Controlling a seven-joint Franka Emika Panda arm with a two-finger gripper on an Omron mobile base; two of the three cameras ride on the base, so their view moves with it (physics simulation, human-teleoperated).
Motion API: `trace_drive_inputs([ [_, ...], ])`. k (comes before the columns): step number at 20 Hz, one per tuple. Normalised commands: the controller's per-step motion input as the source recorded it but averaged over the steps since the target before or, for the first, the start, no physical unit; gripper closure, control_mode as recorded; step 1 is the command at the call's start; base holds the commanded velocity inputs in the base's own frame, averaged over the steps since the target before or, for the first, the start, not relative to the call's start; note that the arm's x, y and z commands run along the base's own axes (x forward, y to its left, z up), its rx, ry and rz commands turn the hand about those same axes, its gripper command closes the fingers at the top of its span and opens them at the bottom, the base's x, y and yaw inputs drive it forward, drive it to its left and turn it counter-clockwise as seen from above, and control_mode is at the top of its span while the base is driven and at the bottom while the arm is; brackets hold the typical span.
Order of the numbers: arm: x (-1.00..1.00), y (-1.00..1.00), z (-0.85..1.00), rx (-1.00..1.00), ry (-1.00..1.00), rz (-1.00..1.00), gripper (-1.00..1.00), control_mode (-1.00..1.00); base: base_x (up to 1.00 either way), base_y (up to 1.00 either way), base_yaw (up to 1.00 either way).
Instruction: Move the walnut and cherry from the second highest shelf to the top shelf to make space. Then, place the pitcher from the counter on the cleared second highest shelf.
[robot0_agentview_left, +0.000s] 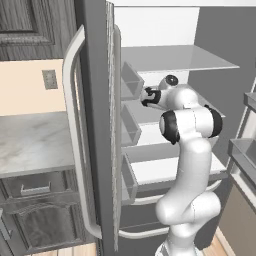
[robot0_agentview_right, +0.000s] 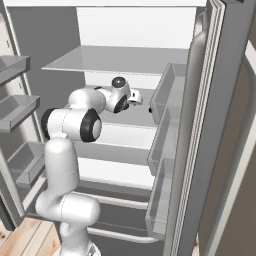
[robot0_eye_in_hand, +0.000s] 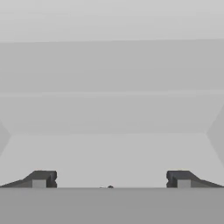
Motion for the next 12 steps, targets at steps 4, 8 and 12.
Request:
trace_drive_inputs([
  [4, 0.16, 0.00, -0.49, 0.00, 0.06, 0.00, -1.00, -1.00, 0.00, 0.00, 0.00],
  [8, -0.03, 0.08, -0.69, -0.01, 0.09, 0.00, -1.00, -1.00, 0.00, 0.00, 0.00],
  [12, -0.26, 0.22, -0.74, -0.04, 0.08, 0.00, -1.00, -1.00, 0.00, 0.00, 0.00],
])
